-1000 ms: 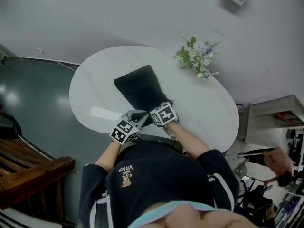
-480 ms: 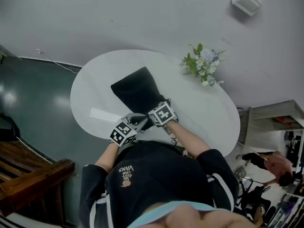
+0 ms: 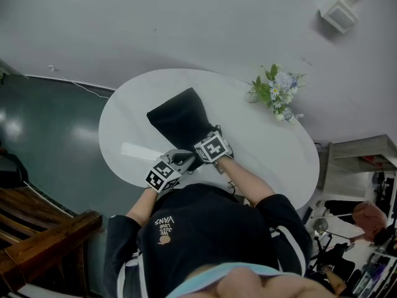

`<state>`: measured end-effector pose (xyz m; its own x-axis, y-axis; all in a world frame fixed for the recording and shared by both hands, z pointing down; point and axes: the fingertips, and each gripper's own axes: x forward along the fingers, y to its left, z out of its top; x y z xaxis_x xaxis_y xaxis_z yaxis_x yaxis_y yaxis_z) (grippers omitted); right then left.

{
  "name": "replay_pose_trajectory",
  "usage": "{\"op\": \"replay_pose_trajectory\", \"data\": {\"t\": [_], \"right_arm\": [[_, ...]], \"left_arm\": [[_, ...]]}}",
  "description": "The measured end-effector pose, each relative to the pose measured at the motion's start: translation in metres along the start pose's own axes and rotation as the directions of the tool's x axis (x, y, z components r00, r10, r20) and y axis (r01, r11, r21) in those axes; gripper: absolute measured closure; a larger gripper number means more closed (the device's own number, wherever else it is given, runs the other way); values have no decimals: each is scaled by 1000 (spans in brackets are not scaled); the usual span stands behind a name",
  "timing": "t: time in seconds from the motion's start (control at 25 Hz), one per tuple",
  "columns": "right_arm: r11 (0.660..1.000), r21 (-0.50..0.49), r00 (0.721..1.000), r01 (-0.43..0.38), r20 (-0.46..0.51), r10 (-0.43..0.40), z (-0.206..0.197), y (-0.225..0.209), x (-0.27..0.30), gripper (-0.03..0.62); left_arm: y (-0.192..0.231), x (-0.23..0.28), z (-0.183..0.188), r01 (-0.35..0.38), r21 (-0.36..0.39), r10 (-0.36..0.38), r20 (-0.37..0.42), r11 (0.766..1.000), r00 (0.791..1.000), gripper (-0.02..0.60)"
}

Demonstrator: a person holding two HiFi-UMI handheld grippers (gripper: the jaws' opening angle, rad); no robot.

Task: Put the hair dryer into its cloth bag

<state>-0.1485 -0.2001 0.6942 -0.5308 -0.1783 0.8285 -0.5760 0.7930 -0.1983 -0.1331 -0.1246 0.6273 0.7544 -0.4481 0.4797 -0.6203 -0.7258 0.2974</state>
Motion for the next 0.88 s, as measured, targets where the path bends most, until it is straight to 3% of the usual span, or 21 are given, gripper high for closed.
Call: {"op": "replay_pose_trajectory", "data": {"t": [0.52,0.88], "right_arm": [[996,-32,996,87,-16,-87,25,2,43,372],[997,10,992,83,100,-83,30,2,36,370]], "left_arm": [[36,-16,-14,10,-27,-11,-26,1000,1000,554],[33,-12,-9,2,-55,-3,-15,998,1000,554]]}}
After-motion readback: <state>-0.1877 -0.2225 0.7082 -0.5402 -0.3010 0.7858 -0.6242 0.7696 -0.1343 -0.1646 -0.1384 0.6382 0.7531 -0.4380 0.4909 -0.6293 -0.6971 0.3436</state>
